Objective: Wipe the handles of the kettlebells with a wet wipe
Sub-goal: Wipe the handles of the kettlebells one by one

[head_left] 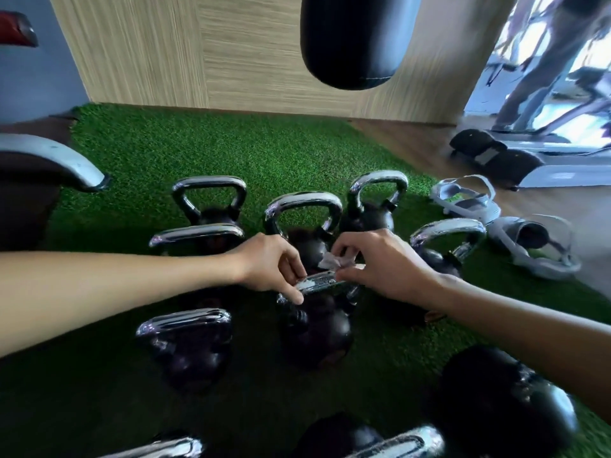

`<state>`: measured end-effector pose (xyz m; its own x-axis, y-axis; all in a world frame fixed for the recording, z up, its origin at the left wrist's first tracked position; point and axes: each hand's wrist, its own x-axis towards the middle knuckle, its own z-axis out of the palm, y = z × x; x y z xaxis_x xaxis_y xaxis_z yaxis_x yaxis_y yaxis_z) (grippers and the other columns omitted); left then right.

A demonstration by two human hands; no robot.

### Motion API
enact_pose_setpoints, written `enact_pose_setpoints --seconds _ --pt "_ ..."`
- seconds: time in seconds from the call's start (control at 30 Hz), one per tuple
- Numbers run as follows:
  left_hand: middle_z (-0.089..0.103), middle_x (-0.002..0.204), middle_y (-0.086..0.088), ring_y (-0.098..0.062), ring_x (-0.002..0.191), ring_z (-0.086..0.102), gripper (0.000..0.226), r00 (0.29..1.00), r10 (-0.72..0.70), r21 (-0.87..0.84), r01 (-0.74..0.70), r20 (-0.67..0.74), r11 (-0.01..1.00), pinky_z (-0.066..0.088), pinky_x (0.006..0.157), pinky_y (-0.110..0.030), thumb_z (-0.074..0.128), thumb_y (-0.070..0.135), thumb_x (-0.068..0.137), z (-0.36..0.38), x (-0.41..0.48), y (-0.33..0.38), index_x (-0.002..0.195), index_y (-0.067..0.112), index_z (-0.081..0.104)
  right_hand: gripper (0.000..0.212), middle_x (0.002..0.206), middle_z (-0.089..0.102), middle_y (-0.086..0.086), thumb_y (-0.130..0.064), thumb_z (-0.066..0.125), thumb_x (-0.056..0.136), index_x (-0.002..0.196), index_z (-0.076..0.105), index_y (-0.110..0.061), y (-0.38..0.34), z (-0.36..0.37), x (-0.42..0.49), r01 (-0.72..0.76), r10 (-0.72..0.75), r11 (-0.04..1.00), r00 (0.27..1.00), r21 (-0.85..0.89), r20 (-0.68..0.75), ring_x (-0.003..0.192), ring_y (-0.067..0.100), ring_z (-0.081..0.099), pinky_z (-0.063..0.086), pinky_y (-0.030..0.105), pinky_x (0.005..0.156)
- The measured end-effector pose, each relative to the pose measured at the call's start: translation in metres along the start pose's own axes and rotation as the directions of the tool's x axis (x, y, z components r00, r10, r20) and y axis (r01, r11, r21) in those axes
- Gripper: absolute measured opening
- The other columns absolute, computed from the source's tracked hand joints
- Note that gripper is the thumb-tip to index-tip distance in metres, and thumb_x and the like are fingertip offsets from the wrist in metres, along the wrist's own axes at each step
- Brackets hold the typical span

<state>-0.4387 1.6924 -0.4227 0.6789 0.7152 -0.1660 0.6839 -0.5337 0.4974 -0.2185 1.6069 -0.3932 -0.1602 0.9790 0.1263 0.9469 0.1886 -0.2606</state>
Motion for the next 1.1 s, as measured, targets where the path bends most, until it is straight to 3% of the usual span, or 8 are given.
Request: enact_pose_setpoints --seconds 0.1,0.23,0.4,0.53,0.67,0.8,0.93,1.1 --pt "0.076 0.080 0.021 0.011 0.077 0.068 0.041 0.998 0.017 -0.079 -0.022 -0.065 0.997 0.051 0.074 -0.013 0.093 0.051 0.062 0.007 -0.003 -0.010 0.094 0.032 0.077 0.031 0.098 0.069 -0.013 -0.046 0.079 0.079 0.105 0.070 -0.034 -0.005 0.011 -0.006 0.039 -0.039 0.998 0.999 -0.045 -0.020 0.090 0.011 0.065 0.055 0.038 0.078" --pt "0.074 0.076 0.026 0.013 0.076 0.068 0.040 0.993 -0.001 -0.171 -0.020 -0.118 0.985 0.052 0.075 -0.018 0.093 0.055 0.058 0.017 -0.004 -0.020 0.089 0.036 0.079 0.030 0.096 0.064 -0.007 -0.033 0.079 0.084 0.113 0.076 -0.025 -0.010 0.032 -0.008 0.124 -0.124 0.992 0.992 -0.030 0.005 0.084 0.016 0.063 0.055 0.041 0.076" --pt "0.074 0.078 0.028 0.016 0.077 0.066 0.039 0.986 -0.044 -0.205 0.011 -0.160 0.979 0.055 0.078 -0.019 0.093 0.058 0.057 0.022 -0.008 -0.020 0.089 0.039 0.078 0.030 0.105 0.052 0.000 -0.029 0.063 0.097 0.126 0.066 -0.023 -0.013 0.051 -0.013 0.244 -0.245 0.965 0.970 -0.094 0.001 0.084 0.018 0.054 0.053 0.038 0.069" --pt "0.072 0.079 0.031 0.014 0.079 0.066 0.038 0.982 -0.055 -0.173 0.024 -0.179 0.985 0.054 0.078 -0.019 0.091 0.058 0.060 0.024 -0.010 -0.018 0.091 0.041 0.078 0.028 0.101 0.051 -0.005 -0.035 0.056 0.101 0.126 0.069 -0.029 -0.004 0.046 -0.011 0.206 -0.207 0.976 0.978 -0.071 -0.014 0.076 0.012 0.047 0.048 0.034 0.067" --pt "0.072 0.083 0.031 0.011 0.075 0.065 0.037 0.976 -0.041 -0.050 0.031 -0.216 0.998 0.050 0.065 -0.021 0.086 0.063 0.065 0.023 -0.016 -0.008 0.095 0.044 0.074 0.023 0.093 0.050 -0.008 -0.038 0.062 0.098 0.116 0.074 -0.031 0.030 0.031 -0.010 0.087 -0.091 0.993 0.995 -0.084 -0.040 0.073 0.017 0.057 0.054 0.042 0.068" --pt "0.070 0.088 0.030 0.011 0.069 0.060 0.033 0.971 -0.055 0.030 0.064 -0.232 0.998 0.043 0.059 -0.023 0.081 0.062 0.073 0.026 -0.021 -0.001 0.097 0.045 0.068 0.031 0.094 0.052 -0.007 -0.050 0.051 0.098 0.112 0.073 -0.034 0.010 0.041 -0.007 0.190 -0.191 0.981 0.980 -0.025 -0.051 0.076 0.019 0.057 0.051 0.040 0.066" --pt "0.070 0.090 0.030 0.009 0.076 0.061 0.034 0.968 -0.071 0.063 0.089 -0.242 0.994 0.053 0.067 -0.027 0.080 0.062 0.074 0.027 -0.025 0.005 0.100 0.043 0.067 0.026 0.101 0.057 -0.006 -0.044 0.053 0.100 0.117 0.072 -0.035 0.004 0.042 -0.011 0.227 -0.231 0.972 0.972 -0.067 -0.047 0.084 0.020 0.061 0.049 0.036 0.067" --pt "0.070 0.091 0.030 0.006 0.073 0.063 0.033 0.960 -0.131 0.024 0.141 -0.248 0.990 0.054 0.069 -0.029 0.083 0.060 0.072 0.029 -0.026 0.009 0.097 0.045 0.067 0.035 0.096 0.054 -0.009 -0.051 0.046 0.102 0.112 0.071 -0.030 0.068 0.024 -0.020 0.078 -0.084 0.992 0.995 -0.097 -0.055 0.080 0.019 0.058 0.049 0.038 0.068"
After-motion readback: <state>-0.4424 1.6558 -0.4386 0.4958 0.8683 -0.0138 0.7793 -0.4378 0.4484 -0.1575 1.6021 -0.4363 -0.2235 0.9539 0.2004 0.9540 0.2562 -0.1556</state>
